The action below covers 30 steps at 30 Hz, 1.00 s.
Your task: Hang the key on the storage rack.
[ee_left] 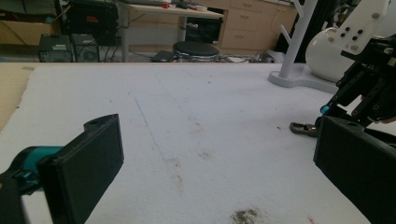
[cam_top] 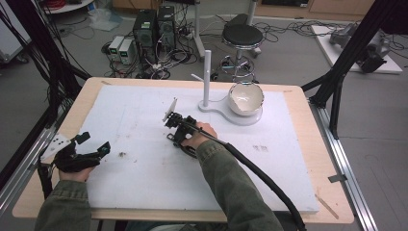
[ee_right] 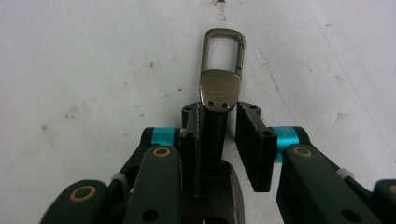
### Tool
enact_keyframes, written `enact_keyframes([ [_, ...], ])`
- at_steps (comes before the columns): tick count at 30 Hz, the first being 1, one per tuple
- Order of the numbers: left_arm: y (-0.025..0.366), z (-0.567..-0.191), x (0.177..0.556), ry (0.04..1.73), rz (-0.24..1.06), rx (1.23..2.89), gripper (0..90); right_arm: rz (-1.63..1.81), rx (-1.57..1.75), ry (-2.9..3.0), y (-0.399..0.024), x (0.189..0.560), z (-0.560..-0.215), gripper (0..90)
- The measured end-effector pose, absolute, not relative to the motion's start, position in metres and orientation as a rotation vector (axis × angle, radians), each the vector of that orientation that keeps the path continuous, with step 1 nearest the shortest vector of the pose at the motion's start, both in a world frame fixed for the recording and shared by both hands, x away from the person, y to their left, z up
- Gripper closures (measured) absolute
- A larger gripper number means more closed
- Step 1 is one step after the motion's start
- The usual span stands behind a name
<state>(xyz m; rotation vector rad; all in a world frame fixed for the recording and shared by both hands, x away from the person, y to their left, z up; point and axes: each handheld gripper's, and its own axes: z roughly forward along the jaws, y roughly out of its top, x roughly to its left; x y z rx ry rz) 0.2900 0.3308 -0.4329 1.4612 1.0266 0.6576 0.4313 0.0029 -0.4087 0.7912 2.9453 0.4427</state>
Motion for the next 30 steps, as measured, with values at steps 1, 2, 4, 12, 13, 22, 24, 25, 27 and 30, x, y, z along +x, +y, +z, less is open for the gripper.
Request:
enact_keyframes([
  [1,0.331,-0.433,0.29,1.026,0.657,1.462,2.0,0.439,0.787,2.945,0.003,0.431,-0.409,72.0],
  [2,0.331,-0.433,0.29,1.026,0.657,1.462,2.0,0.438,0.782,2.947,0.003,0.431,-0.409,74.8],
  [4,0.331,-0.433,0.29,1.026,0.658,1.462,2.0,0.438,0.778,2.95,0.003,0.431,-0.408,80.7],
  [12,0.331,-0.433,0.29,1.025,0.658,1.465,2.0,0.448,0.765,2.972,0.003,0.429,-0.408,83.0],
  [13,0.331,-0.433,0.29,1.025,0.657,1.462,2.0,0.448,0.765,2.972,0.003,0.429,-0.408,83.0],
  [22,0.331,-0.433,0.29,1.023,0.653,1.464,2.0,0.487,0.7,3.004,0.0,0.423,-0.396,83.5],
  [24,0.332,-0.433,0.29,1.022,0.655,1.465,2.0,0.504,0.673,2.987,0.0,0.422,-0.393,83.6],
  [25,0.332,-0.433,0.29,1.021,0.655,1.464,2.0,0.549,0.621,2.943,-0.001,0.418,-0.385,83.7],
  [27,0.331,-0.433,0.29,1.021,0.651,1.464,2.0,0.619,0.564,2.922,-0.002,0.415,-0.378,83.7],
  [30,0.331,-0.432,0.289,1.02,0.652,1.464,2.0,0.687,0.541,2.894,-0.002,0.411,-0.369,83.7],
])
